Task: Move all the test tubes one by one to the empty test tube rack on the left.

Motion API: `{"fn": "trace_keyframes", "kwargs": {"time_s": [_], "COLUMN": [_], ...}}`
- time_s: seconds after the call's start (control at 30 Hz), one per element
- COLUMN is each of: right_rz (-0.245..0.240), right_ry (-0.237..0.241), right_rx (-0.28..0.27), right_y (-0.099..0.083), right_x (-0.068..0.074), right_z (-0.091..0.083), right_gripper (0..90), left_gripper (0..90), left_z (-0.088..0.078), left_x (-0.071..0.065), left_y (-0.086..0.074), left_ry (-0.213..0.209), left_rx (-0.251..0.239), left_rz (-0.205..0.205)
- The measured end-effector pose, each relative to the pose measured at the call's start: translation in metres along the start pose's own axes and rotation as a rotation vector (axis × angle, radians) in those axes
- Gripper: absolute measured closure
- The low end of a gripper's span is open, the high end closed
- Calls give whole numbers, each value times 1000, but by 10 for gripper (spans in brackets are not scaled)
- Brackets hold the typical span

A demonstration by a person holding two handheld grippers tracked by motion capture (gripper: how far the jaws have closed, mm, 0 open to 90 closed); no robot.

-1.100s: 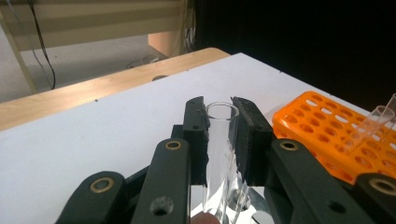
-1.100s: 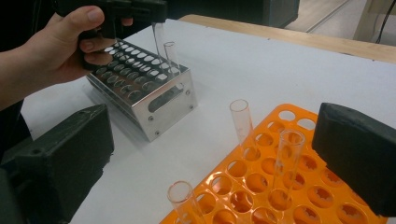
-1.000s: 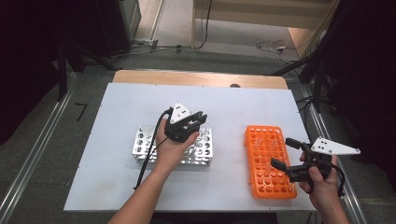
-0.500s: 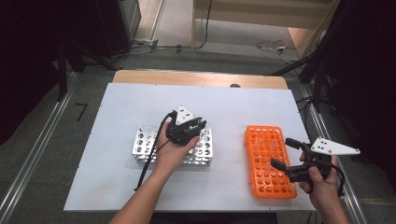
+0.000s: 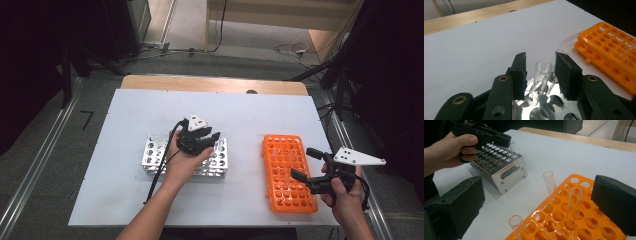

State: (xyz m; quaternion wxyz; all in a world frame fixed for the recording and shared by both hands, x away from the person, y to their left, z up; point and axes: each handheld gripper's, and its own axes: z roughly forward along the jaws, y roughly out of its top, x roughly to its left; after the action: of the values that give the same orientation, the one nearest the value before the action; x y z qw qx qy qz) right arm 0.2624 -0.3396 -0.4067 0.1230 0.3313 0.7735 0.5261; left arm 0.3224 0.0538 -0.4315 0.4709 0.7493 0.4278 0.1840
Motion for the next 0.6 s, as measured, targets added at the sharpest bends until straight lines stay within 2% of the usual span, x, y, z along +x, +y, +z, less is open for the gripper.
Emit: {"fn": "trace_keyframes", "kwargs": {"time_s": [0.07, 0.2, 0.4, 0.6], "right_rz": [3, 1, 17, 48], "right_ry": [-1, -3, -6, -15], "right_rx": [-4, 7, 12, 32], "right_y": [0, -1, -4, -11], "right_x": [-2, -4, -9, -20], "right_z": [-1, 0, 1, 6], "right_gripper": [0, 0, 10, 50], "left_gripper": [545, 470, 238, 75], "left_z": [-5, -14, -31, -51], "left_x": [0, -1, -6, -14], "left_y": [1, 0, -5, -11], "left_ry": [-4, -42, -83, -107], "left_rx": [-16, -47, -78, -101], "left_rz": [-1, -19, -21, -5]}}
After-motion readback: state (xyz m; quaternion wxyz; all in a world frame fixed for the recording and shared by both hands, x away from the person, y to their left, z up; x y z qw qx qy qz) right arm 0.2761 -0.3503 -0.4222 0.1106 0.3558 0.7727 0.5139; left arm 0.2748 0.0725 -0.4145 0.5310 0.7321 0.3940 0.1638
